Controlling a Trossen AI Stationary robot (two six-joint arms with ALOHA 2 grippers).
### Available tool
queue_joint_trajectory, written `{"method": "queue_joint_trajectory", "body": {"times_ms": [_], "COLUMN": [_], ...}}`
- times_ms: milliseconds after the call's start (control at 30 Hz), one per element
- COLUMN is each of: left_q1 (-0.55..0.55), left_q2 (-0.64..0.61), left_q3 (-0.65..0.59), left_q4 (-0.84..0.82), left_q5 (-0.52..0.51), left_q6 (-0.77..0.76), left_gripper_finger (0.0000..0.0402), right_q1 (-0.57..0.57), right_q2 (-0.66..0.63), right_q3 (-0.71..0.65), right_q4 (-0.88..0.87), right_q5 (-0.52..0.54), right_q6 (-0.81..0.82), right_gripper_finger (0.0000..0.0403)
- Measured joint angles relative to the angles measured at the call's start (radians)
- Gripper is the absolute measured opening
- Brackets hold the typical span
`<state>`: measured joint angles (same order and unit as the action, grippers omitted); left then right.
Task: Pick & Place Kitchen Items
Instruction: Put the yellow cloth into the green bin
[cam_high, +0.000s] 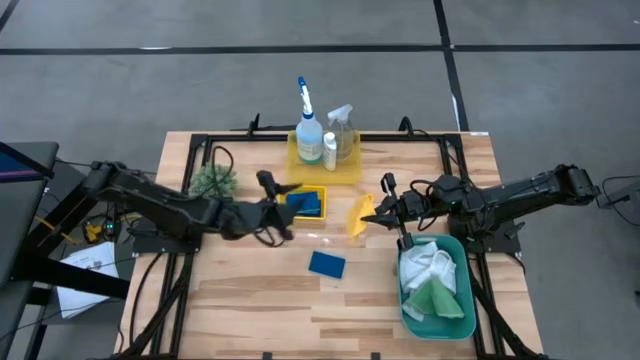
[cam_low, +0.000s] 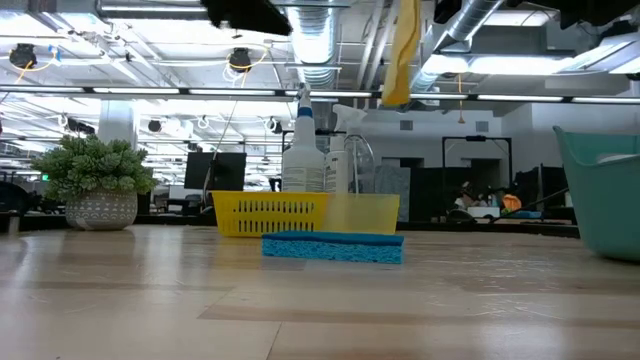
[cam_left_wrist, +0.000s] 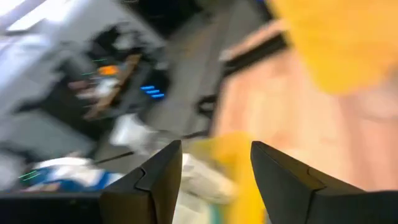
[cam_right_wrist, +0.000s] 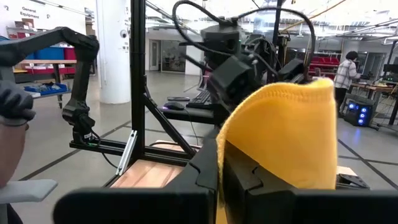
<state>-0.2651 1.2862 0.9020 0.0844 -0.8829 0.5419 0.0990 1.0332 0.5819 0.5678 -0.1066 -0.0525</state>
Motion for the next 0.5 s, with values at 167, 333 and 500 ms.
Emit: {"method": "queue_joint_trajectory", "body": {"times_ms": [167, 333, 500], "left_q1": [-0.009, -0.009, -0.009], "left_q2": [-0.139, -0.295, -0.427], "left_q3": [-0.054, -0.170, -0.271], "left_q4": [-0.146, -0.069, 0.090], "left_q5": [0.218, 0.313, 0.363], "left_q6": [-0.119, -0.128, -0.131], "left_gripper_finger": [0.0174, 0.0159, 0.0146], "right_q1": [0.000, 0.000, -0.003], "right_q2": [0.000, 0.000, 0.000], "right_q3": [0.000, 0.000, 0.000], "right_q4": [-0.001, -0.002, -0.017], "right_q5": [0.000, 0.000, 0.000], "right_q6": [0.000, 0.000, 0.009], "right_gripper_finger": [0.0000, 0.0000, 0.0000]}}
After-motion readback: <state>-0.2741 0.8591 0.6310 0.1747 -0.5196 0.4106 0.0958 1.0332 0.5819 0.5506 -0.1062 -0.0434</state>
